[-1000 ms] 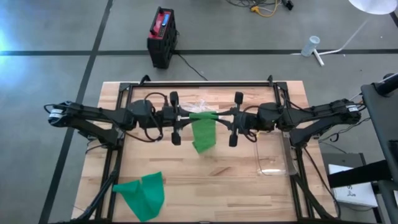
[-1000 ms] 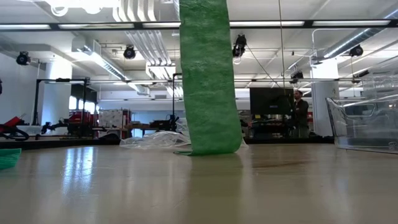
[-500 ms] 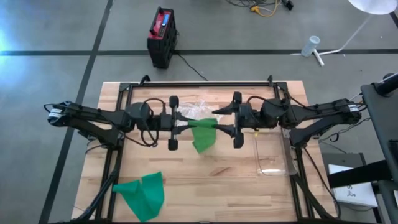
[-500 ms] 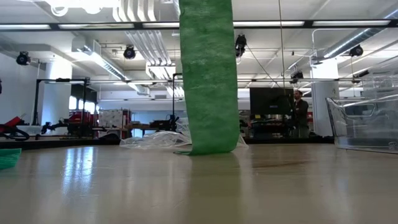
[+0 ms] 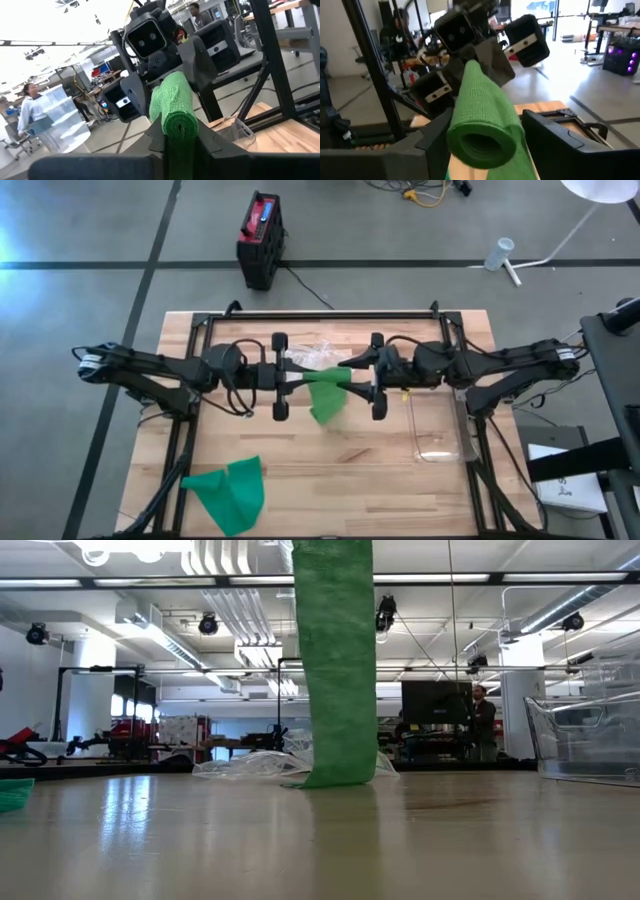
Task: Roll bandage
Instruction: Roll the green bandage
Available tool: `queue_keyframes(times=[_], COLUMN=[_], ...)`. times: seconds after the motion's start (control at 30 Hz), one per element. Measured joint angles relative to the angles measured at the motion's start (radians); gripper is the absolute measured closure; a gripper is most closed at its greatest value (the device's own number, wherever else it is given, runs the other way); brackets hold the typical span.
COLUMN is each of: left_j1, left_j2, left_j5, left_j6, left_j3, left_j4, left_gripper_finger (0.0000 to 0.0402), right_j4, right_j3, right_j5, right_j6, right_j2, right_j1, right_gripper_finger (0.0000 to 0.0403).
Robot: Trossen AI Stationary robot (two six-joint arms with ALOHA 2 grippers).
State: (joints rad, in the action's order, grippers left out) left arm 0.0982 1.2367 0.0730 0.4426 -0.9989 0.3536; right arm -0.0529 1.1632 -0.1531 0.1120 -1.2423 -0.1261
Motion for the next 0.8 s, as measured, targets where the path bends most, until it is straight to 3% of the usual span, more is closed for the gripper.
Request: queue_keyframes(times=[0.33,0.8], left_j1=[0.000,0.000], left_j2=[0.029,0.009], left_j5=[-0.010,0.021], left_j6=[0.012,-0.059], left_j3=[0.000,0.001], left_j4=[0.010,0.000], left_gripper_finger=[0.0374,0.0366], right_j4=[-0.004,-0.011], right_j3=[0.000,0.000], right_j5=[0.006,-0.008], right_j6=[-0.018,-0.221], right_j2=[-0.024,-0.023], right_j1=[0.006,0.006], right_gripper_finger=[0.0227,0.0339])
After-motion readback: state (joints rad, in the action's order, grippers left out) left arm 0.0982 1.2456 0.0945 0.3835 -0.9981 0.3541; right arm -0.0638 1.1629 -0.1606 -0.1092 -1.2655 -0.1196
